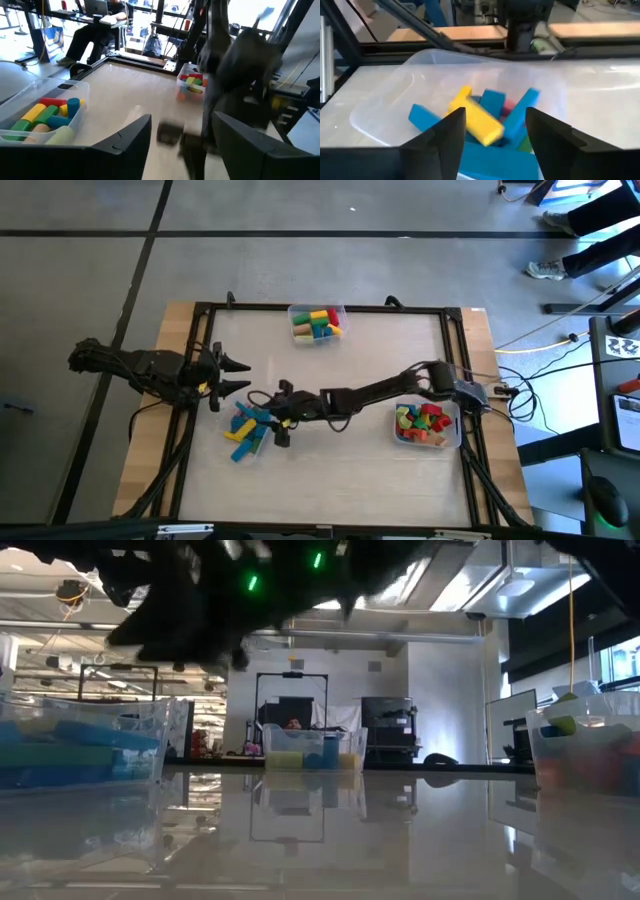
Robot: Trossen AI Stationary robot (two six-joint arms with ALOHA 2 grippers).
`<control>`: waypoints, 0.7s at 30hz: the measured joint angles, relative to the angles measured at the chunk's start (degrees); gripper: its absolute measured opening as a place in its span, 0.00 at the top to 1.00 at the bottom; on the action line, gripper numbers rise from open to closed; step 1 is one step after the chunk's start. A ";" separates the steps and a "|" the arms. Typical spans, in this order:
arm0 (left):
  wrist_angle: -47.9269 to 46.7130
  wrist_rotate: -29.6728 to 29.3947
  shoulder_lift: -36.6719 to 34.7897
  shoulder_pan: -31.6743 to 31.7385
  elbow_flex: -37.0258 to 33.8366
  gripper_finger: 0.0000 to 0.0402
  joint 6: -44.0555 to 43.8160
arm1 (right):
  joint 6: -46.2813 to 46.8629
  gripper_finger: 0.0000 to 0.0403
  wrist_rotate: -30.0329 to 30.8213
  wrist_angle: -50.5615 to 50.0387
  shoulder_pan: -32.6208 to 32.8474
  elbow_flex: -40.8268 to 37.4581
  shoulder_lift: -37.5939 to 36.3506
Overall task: Sort blocks by size
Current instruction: Return to Home Position
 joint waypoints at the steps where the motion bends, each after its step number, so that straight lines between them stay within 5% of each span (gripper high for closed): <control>1: -0.01 0.01 -0.21 0.00 -0.01 0.50 0.34 | -0.79 0.48 0.19 -2.05 0.00 0.05 -1.40; 6: 2.83 0.04 -1.47 0.00 -1.75 0.63 2.36 | -2.72 0.55 0.43 -13.83 -0.13 -0.40 -8.83; 14: 8.40 0.12 -5.78 0.07 -8.53 0.91 5.72 | -4.24 0.80 -2.64 -29.00 -1.73 -0.53 -15.30; 21: 10.74 0.08 -11.85 0.07 -12.87 0.99 6.06 | -3.30 0.99 -12.13 -21.76 -5.65 -13.97 -22.61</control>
